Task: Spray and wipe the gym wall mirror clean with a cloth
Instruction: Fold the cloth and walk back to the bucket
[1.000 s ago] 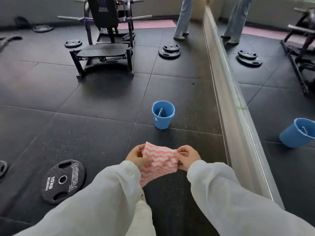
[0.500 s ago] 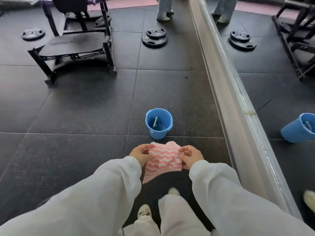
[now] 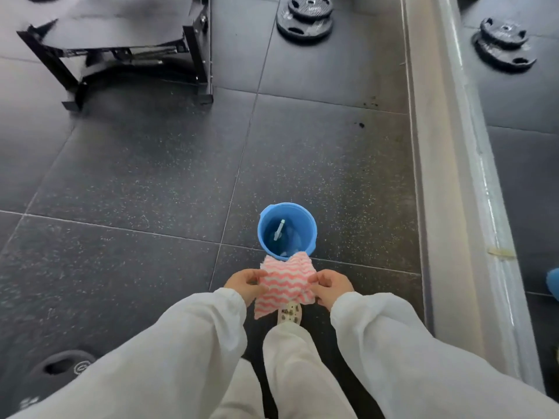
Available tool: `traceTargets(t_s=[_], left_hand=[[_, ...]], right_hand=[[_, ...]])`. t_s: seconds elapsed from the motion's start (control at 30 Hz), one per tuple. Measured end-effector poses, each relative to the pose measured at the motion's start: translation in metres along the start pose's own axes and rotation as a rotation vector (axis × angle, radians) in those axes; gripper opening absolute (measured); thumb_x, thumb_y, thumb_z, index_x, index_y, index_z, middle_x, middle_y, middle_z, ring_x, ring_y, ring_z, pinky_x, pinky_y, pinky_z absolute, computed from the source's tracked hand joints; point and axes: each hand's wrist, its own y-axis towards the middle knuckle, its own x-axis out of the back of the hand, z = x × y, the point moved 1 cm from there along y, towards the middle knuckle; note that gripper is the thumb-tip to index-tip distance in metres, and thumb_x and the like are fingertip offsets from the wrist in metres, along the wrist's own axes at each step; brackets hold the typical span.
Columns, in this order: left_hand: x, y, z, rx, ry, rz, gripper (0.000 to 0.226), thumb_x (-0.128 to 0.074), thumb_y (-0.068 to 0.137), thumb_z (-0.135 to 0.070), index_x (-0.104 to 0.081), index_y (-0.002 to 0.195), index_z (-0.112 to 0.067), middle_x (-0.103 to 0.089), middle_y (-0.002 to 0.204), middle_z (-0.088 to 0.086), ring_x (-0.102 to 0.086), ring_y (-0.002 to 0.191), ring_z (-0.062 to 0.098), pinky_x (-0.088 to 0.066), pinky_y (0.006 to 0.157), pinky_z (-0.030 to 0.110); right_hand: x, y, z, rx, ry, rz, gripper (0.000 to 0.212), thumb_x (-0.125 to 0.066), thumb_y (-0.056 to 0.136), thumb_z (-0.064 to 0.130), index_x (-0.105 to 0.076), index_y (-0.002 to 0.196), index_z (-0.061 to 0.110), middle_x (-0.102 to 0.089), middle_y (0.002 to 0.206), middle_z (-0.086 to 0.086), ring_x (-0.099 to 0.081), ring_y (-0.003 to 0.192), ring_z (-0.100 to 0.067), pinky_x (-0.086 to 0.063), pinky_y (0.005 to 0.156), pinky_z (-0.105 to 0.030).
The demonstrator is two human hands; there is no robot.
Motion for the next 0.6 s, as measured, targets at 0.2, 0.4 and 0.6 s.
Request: traceTargets(t_s=[0.2, 0.4, 0.6], left_hand=[[-0.010, 0.089, 0.003, 0.047, 0.065, 0.020, 0.042, -0.058, 0.087, 0.001, -0.054, 0.129, -0.005, -0.059, 0.125, 0.015, -0.056, 0.115, 0.026, -0.043, 0.098, 0.030], [-0.022, 0.178, 0.029, 0.136, 0.090, 0.038, 0.044, -0.057, 0.089, -0.004, -0.052, 0.132, -0.011, -0.061, 0.123, 0.011, -0.059, 0.109, 0.022, -0.043, 0.084, 0.021], [-0.035, 0.249, 0.047, 0.142, 0.180, 0.037, 0.039, -0.056, 0.089, -0.006, -0.057, 0.128, -0.009, -0.063, 0.120, 0.012, -0.060, 0.109, 0.028, -0.045, 0.096, 0.034]], right_hand=[[-0.004, 0.086, 0.001, -0.035, -0.118, 0.050, 0.012, -0.057, 0.092, 0.017, -0.062, 0.087, 0.027, -0.064, 0.101, 0.000, -0.061, 0.100, -0.023, -0.050, 0.093, -0.039], [-0.029, 0.174, -0.017, -0.086, -0.176, 0.111, 0.012, -0.055, 0.093, 0.016, -0.063, 0.096, 0.025, -0.063, 0.108, 0.002, -0.059, 0.102, -0.017, -0.043, 0.086, -0.024], [-0.052, 0.240, -0.042, -0.144, -0.184, 0.127, 0.012, -0.056, 0.092, 0.014, -0.062, 0.095, 0.024, -0.064, 0.113, -0.001, -0.059, 0.103, -0.018, -0.041, 0.083, -0.023]])
